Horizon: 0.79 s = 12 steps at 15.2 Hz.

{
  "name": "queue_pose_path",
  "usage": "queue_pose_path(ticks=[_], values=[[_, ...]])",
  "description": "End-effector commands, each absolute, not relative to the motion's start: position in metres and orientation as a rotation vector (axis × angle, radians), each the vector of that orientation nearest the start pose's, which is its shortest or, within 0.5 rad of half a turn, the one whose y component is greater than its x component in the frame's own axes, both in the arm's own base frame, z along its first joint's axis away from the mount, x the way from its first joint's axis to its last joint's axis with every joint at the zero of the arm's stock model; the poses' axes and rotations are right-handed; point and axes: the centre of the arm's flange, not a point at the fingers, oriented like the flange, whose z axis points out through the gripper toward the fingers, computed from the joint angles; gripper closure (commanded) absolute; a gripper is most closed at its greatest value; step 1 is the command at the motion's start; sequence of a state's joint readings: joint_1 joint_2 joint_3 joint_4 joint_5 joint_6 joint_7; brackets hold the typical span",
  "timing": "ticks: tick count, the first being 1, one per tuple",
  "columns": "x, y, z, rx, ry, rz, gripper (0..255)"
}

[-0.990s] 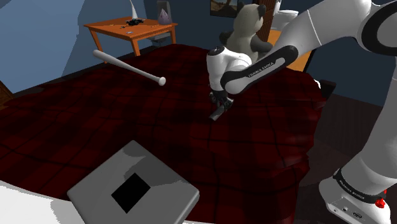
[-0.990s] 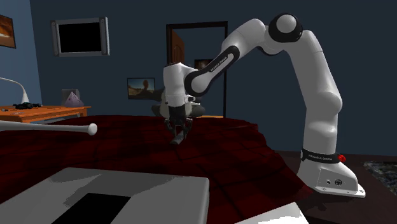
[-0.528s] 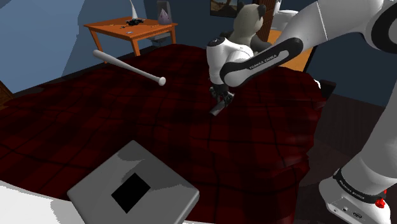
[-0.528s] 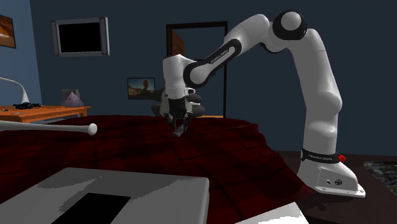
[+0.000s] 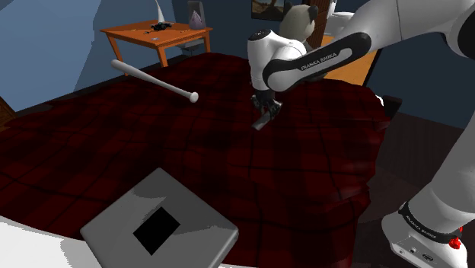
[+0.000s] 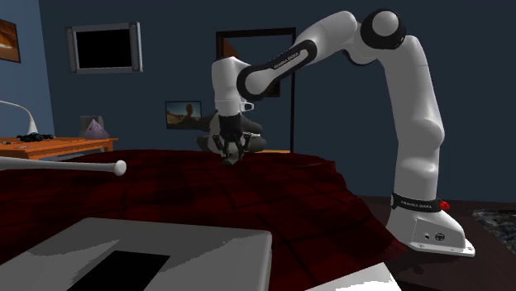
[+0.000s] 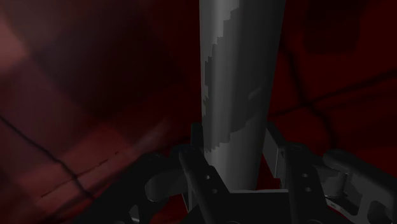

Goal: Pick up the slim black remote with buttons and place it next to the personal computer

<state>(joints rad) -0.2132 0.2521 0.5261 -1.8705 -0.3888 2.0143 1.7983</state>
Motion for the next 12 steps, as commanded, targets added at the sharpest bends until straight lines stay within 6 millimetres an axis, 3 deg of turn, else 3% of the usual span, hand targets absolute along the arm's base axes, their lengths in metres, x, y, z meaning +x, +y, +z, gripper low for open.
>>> queue_pose_path(ticks=[1, 7, 12], values=[[0.587, 0.15, 0.403, -2.608, 2.013, -0.262, 255], [0.587, 0.15, 0.433, -2.608, 2.013, -0.262, 255], [0.576, 0.215, 0.433, -2.608, 2.013, -0.262, 255]])
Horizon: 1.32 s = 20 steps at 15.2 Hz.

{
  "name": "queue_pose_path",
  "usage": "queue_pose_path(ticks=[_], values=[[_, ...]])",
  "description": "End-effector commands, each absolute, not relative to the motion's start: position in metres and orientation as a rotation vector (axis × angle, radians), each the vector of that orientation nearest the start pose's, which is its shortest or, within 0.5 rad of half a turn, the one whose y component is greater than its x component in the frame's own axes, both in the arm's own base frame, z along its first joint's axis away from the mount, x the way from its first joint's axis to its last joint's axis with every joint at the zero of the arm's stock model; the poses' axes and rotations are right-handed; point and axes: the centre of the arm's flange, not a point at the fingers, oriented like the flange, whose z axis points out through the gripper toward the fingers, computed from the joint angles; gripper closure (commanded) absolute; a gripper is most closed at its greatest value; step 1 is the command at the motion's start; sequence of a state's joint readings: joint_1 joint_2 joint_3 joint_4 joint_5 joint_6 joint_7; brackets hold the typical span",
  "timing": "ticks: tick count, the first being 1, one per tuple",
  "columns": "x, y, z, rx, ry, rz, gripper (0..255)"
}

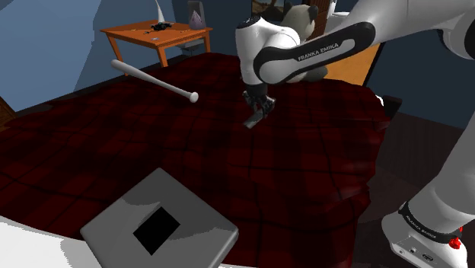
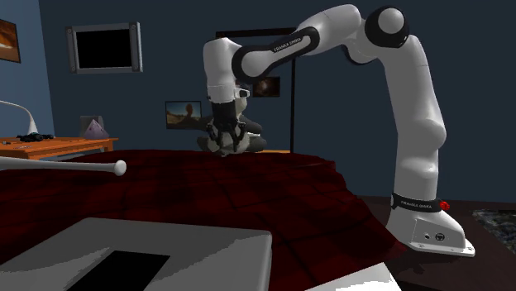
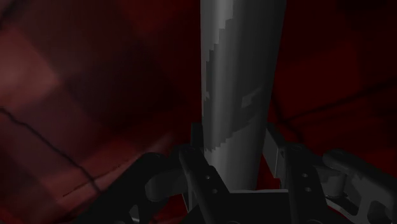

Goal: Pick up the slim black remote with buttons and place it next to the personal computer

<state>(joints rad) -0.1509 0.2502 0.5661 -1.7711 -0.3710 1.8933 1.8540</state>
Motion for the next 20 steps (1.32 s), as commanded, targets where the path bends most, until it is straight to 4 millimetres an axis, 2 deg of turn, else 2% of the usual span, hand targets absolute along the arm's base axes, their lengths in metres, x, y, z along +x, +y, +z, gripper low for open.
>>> queue_pose_path(ticks=[1, 17, 20], values=[[0.573, 0.228, 0.433, -2.608, 2.013, -0.262, 255], [0.535, 0.436, 0.433, -2.608, 2.013, -0.262, 255], [0.534, 0.441, 0.423, -2.608, 2.013, -0.262, 255]])
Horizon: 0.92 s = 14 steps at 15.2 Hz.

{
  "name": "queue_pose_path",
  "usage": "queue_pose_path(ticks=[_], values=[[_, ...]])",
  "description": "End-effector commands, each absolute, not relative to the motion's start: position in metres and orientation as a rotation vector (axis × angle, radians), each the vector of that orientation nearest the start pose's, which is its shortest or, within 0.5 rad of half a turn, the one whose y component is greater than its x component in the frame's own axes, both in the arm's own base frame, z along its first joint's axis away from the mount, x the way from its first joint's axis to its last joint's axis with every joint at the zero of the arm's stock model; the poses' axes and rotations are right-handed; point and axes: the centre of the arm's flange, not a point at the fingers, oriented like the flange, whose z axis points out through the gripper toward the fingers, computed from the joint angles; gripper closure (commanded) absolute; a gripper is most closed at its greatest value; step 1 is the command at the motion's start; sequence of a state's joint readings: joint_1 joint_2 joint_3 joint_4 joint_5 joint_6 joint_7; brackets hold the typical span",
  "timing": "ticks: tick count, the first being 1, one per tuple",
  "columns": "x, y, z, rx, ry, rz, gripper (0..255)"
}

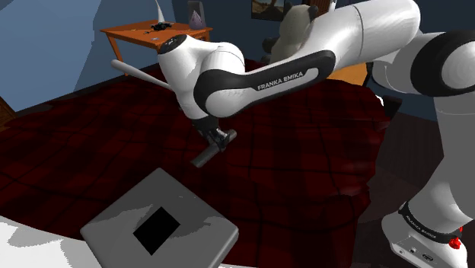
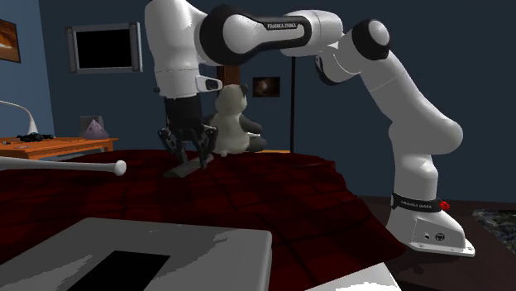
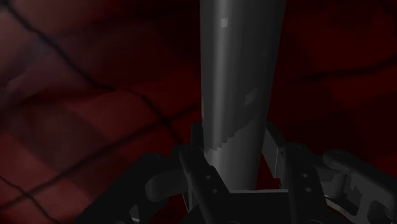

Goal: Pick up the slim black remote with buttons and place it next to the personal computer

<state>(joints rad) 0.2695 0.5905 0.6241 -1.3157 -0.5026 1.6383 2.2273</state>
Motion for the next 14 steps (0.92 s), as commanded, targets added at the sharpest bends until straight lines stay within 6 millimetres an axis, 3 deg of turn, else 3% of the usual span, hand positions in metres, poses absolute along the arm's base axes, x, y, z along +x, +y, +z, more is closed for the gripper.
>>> queue_pose_path(ticks=[1, 14], values=[[0.534, 0.441, 0.417, -2.608, 2.013, -0.262, 255], [0.534, 0.441, 0.349, -2.608, 2.013, -0.262, 255]])
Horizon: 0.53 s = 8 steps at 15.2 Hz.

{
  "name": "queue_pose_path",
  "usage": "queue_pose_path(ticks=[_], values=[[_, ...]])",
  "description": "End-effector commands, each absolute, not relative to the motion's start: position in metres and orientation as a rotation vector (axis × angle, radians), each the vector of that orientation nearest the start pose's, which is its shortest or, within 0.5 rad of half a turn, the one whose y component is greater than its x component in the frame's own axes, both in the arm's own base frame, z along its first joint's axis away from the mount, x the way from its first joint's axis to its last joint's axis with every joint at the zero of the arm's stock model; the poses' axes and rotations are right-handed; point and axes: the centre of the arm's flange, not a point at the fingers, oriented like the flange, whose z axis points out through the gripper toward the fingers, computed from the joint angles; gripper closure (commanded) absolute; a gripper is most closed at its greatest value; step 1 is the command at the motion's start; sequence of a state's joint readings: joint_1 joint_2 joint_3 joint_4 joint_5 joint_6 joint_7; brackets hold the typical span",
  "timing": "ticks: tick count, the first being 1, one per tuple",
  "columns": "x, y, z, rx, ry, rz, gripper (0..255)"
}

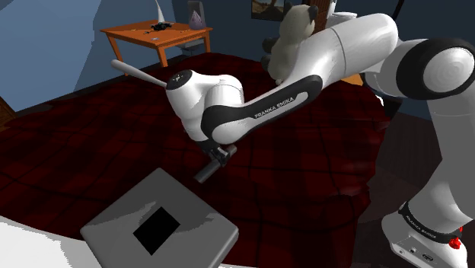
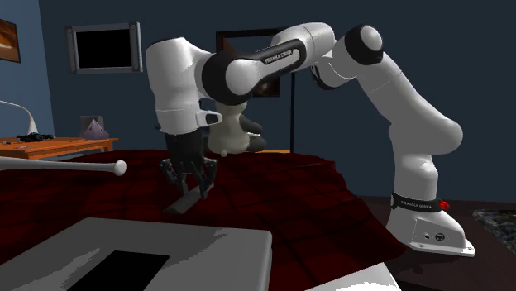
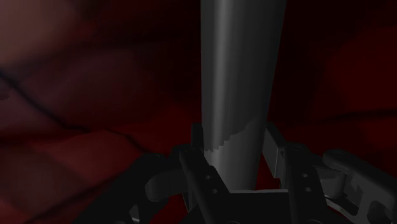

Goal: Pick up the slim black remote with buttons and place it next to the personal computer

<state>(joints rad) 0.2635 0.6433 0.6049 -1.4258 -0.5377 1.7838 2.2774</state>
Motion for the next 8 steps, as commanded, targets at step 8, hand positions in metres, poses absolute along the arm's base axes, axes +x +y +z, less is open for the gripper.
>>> queue_pose_path(ticks=[8], values=[[0.534, 0.441, 0.321, -2.608, 2.013, -0.262, 255]])
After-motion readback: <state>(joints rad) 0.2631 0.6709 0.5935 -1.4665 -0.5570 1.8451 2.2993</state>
